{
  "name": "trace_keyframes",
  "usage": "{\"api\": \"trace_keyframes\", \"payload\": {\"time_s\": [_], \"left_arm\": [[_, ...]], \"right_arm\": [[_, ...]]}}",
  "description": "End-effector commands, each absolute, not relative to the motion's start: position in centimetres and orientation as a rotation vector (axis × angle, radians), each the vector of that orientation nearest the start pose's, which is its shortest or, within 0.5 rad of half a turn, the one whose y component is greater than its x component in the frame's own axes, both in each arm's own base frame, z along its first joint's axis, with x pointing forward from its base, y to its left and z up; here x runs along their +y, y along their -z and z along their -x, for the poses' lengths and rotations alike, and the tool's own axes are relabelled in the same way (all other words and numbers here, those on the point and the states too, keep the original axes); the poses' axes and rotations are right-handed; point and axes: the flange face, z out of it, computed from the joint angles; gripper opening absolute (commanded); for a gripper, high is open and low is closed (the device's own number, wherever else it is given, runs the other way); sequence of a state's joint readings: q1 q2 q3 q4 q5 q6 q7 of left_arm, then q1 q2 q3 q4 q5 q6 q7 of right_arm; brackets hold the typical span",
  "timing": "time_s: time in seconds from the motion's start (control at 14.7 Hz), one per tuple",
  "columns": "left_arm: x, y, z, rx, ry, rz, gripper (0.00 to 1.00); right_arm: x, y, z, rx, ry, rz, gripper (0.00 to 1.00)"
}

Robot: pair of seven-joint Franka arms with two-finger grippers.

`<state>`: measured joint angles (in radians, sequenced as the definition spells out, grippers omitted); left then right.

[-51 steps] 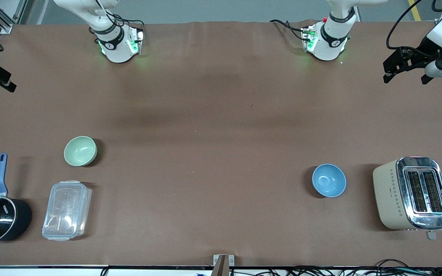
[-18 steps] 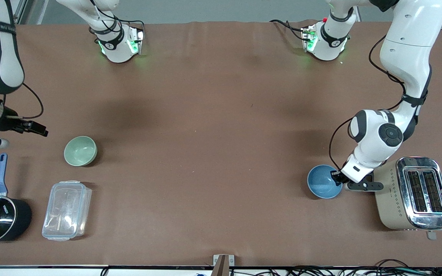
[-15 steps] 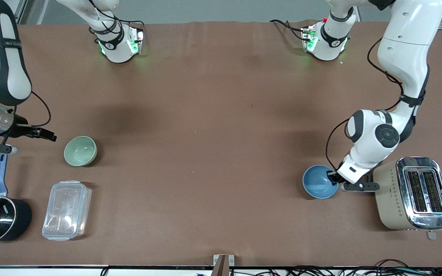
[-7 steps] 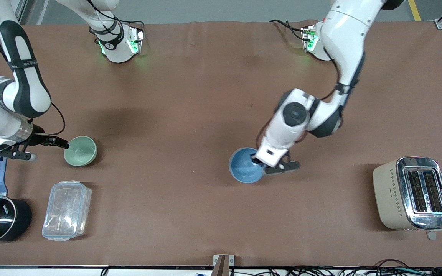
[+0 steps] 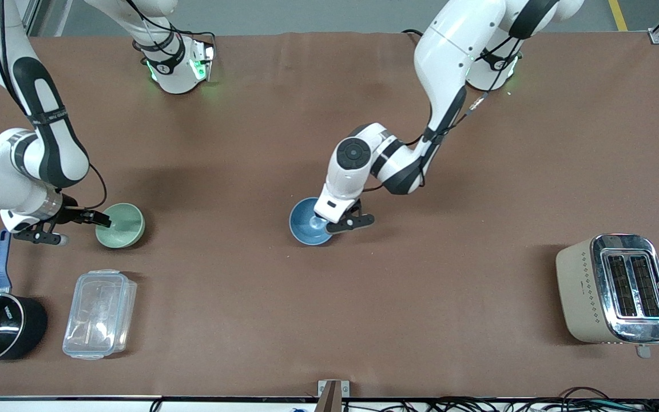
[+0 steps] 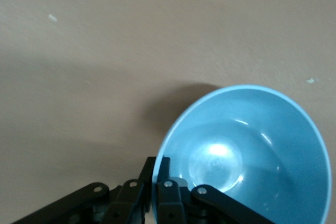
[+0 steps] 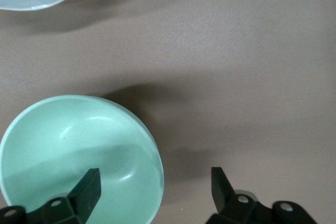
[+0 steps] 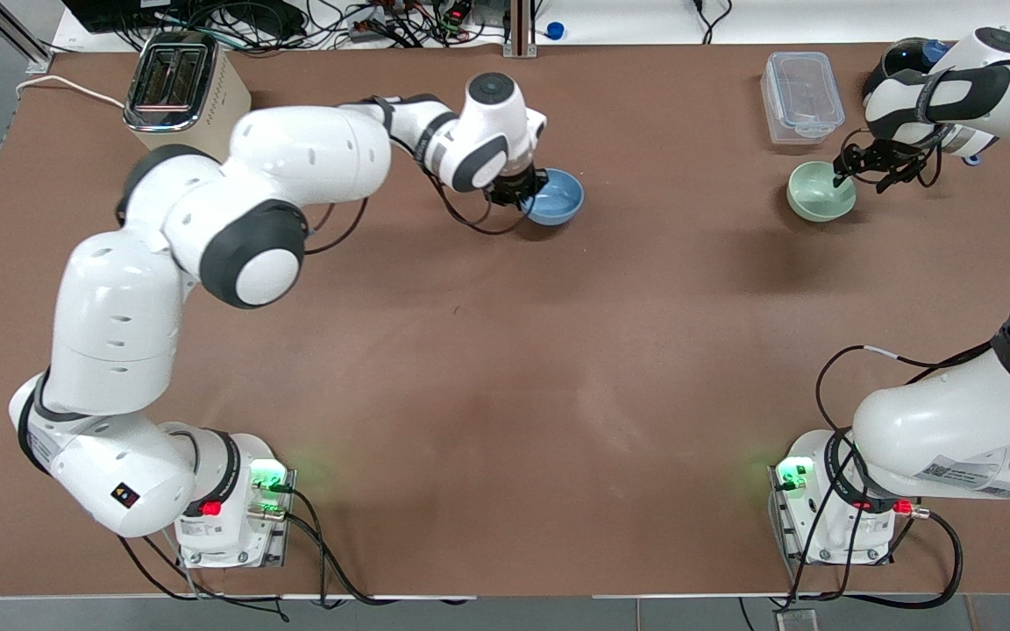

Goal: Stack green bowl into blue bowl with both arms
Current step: 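Slide the blue bowl to the middle while the right gripper grips the green bowl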

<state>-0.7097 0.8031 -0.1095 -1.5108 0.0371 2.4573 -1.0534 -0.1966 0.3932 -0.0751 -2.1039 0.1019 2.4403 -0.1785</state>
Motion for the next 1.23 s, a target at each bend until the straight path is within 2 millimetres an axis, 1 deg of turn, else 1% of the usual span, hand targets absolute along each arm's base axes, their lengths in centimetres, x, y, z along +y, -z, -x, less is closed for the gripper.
{"api": "trace_keyframes", "payload": {"time_s": [0.0,0.07,0.14,0.2,0.27,0.34,0.41,0.48,0.55,0.61,0.68,0.75,0.82,0.89,0.95,1.02,1.09,1.16], "left_arm": [[-53.2,-20.9,-51.0,-0.433,0.106,3.270,0.07],[-53.2,-21.0,-51.1,-0.438,0.107,3.271,0.28],[-53.1,-21.2,-51.3,-0.434,0.118,3.272,0.73],[-52.9,-22.1,-51.8,-0.410,0.154,3.273,1.00],[-52.3,-23.8,-53.0,-0.409,0.212,3.265,1.00],[-51.3,-26.9,-54.6,-0.412,0.287,3.253,1.00],[-49.6,-29.4,-55.8,-0.412,0.316,3.210,1.00],[-46.5,-32.7,-58.0,-0.458,0.348,3.162,1.00],[-44.9,-36.0,-58.8,-0.463,0.391,3.152,1.00],[-43.2,-38.4,-59.6,-0.476,0.427,3.131,1.00],[-40.7,-41.1,-60.5,-0.492,0.470,3.077,1.00],[-38.1,-43.8,-61.1,-0.452,0.500,3.020,1.00],[-35.7,-45.9,-61.5,-0.386,0.489,2.987,1.00],[-33.1,-48.2,-61.8,-0.331,0.461,2.973,1.00],[-30.2,-50.6,-62.0,-0.312,0.437,2.978,1.00],[-27.0,-53.0,-62.2,-0.306,0.418,2.985,1.00],[-25.3,-54.2,-61.8,-0.247,0.374,2.993,1.00],[-23.8,-55.8,-61.2,-0.173,0.341,2.995,1.00]], "right_arm": [[-15.5,-21.3,-55.3,0.289,-0.072,3.044,0.82],[-15.4,-20.8,-55.2,0.287,-0.081,3.043,0.78],[-15.4,-20.4,-55.2,0.289,-0.090,3.041,0.73],[-15.4,-20.1,-55.2,0.289,-0.097,3.041,0.66],[-15.4,-20.0,-55.2,0.290,-0.093,3.042,0.53],[-15.4,-20.1,-55.2,0.292,-0.091,3.042,0.32],[-15.5,-20.2,-55.3,0.298,-0.083,3.041,0.14],[-15.3,-20.4,-55.6,0.320,-0.070,3.024,0.03],[-15.1,-20.5,-55.6,0.321,-0.069,3.022,0.00],[-15.1,-20.7,-55.6,0.320,-0.069,3.021,0.00],[-15.0,-20.9,-55.6,0.323,-0.077,3.017,0.00],[-14.7,-22.0,-55.7,0.313,-0.074,3.013,0.00],[-14.1,-23.7,-55.8,0.303,-0.090,3.003,0.00],[-13.2,-26.0,-56.2,0.279,-0.092,2.996,0.00],[-12.1,-28.8,-56.9,0.242,-0.077,2.993,0.01],[-11.2,-31.8,-57.3,0.220,-0.062,2.989,0.00],[-10.2,-34.5,-57.6,0.210,-0.055,2.986,0.00],[-8.9,-36.6,-57.7,0.198,-0.066,2.982,0.01]]}}
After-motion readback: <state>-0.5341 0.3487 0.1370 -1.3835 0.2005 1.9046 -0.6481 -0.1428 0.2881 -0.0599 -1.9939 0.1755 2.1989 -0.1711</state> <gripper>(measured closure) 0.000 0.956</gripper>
